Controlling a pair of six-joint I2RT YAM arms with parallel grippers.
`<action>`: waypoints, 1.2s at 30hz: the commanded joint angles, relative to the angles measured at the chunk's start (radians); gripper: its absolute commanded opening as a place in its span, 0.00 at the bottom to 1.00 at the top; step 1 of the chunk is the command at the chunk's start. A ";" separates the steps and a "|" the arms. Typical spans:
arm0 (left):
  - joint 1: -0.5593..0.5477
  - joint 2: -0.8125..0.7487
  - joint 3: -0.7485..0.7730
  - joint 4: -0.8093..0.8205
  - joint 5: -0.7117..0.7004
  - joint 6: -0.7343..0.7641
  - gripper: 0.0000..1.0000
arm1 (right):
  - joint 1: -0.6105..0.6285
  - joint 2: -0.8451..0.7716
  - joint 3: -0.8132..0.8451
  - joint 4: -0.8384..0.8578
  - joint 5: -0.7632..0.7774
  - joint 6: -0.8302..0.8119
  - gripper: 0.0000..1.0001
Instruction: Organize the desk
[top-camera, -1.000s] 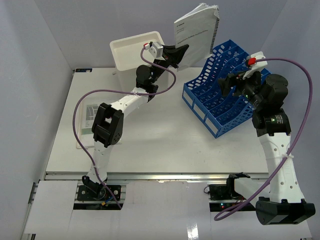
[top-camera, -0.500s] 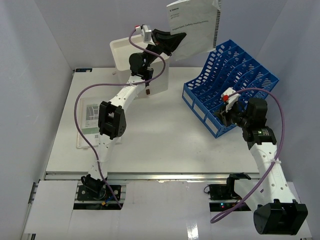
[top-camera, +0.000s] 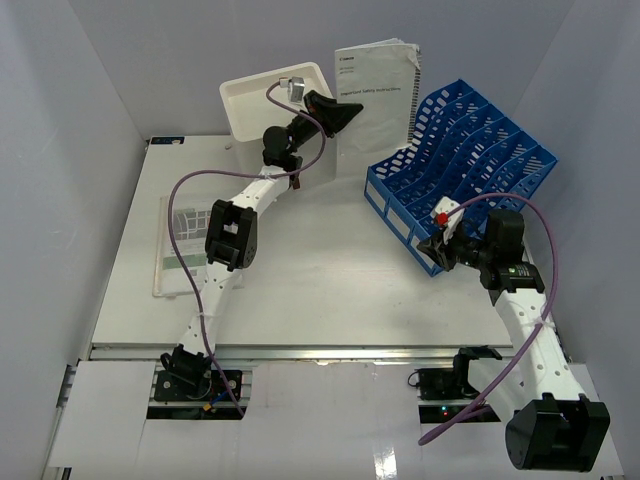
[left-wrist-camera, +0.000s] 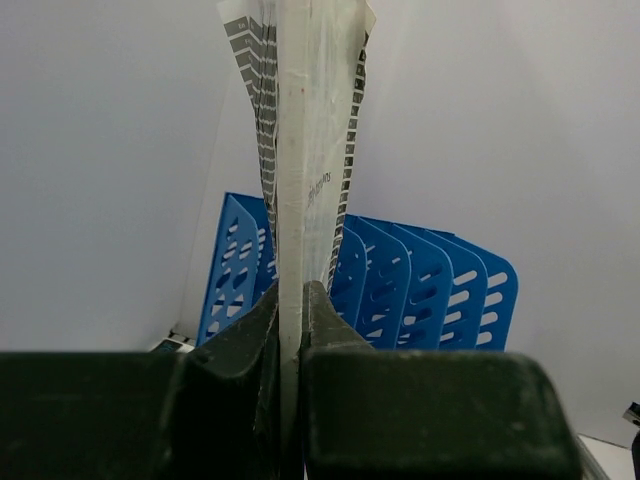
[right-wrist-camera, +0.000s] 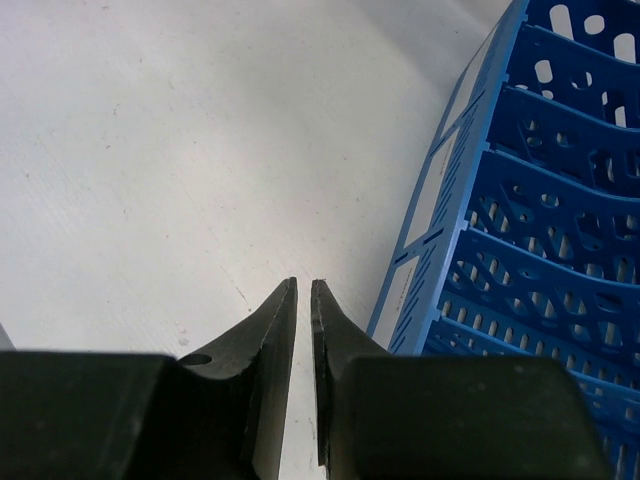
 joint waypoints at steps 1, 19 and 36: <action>-0.007 -0.028 0.052 0.158 -0.039 -0.099 0.05 | -0.003 0.006 -0.010 0.009 -0.042 -0.017 0.17; -0.024 0.023 0.061 0.198 -0.079 -0.157 0.07 | -0.003 0.000 -0.013 0.007 -0.039 -0.019 0.17; -0.080 0.015 0.029 -0.075 -0.145 0.198 0.06 | -0.003 0.002 -0.016 0.006 -0.035 -0.020 0.17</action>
